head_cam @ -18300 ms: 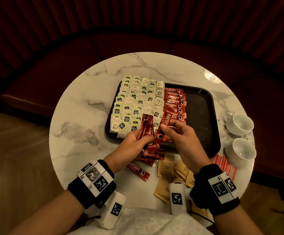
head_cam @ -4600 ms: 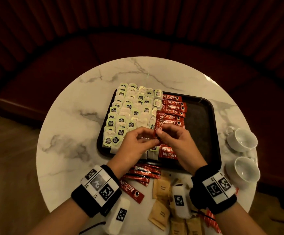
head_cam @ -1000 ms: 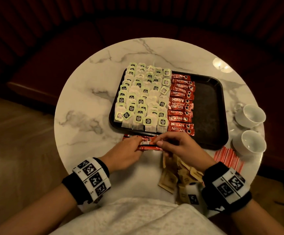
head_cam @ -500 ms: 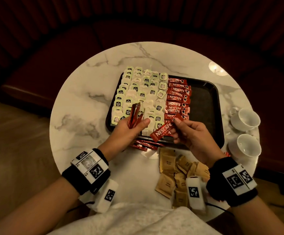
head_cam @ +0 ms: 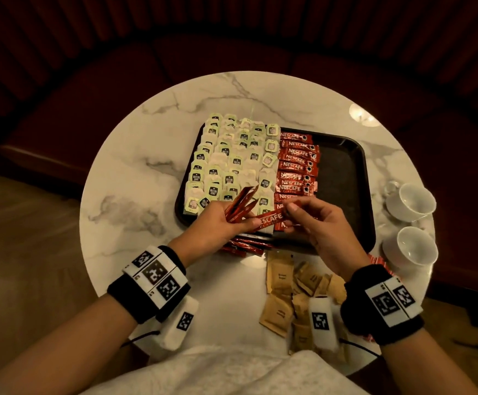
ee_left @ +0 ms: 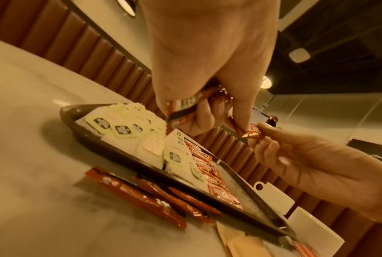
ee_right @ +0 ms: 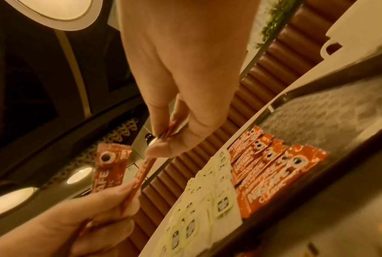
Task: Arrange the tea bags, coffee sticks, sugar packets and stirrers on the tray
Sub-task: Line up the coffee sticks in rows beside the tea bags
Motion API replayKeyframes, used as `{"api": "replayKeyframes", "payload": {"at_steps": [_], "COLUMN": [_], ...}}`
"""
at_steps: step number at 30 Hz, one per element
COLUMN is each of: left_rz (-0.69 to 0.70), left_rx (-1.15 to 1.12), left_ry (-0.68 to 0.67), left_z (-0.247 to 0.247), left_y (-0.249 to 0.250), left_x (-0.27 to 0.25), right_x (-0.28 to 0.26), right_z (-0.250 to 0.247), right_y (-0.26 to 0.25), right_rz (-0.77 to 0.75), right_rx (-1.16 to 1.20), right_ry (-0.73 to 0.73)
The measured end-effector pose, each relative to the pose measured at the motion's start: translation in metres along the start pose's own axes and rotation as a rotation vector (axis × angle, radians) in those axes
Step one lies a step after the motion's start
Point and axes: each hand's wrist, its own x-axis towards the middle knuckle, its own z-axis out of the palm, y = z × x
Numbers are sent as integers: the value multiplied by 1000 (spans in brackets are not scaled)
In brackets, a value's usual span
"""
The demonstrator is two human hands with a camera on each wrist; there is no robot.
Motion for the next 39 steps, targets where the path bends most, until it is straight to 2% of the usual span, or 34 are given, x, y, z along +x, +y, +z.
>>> {"api": "replayKeyframes", "payload": {"at_steps": [4, 9, 14, 20, 26, 32, 36, 39], "left_rz": [2, -48, -76, -110, -149, -155, -167, -158], "left_rx": [-56, -124, -150, -111, -122, -186, -342, -424], "left_ry": [97, 110, 63, 62, 85, 34, -2, -68], "left_z": [-3, -4, 0, -6, -16, -14, -10, -8], "left_y": [-4, -15, -17, -27, -32, -23, -12, -6], "left_x": [0, -4, -12, -15, -18, -15, -11, -9], "right_x": [11, 46, 88, 134, 142, 132, 114, 85], "right_z": [-23, -57, -70, -71, -65, -64, -55, -29], "right_y": [-8, -17, -14, -6, -9, -16, -27, -38], "right_rz": [23, -27, -44, 67, 24, -30, -111, -199], "right_rx": [-23, -93, -417, -557, -667, -718, -706, -705], "right_ry": [-5, 212, 318, 331, 408, 443, 385, 175]}}
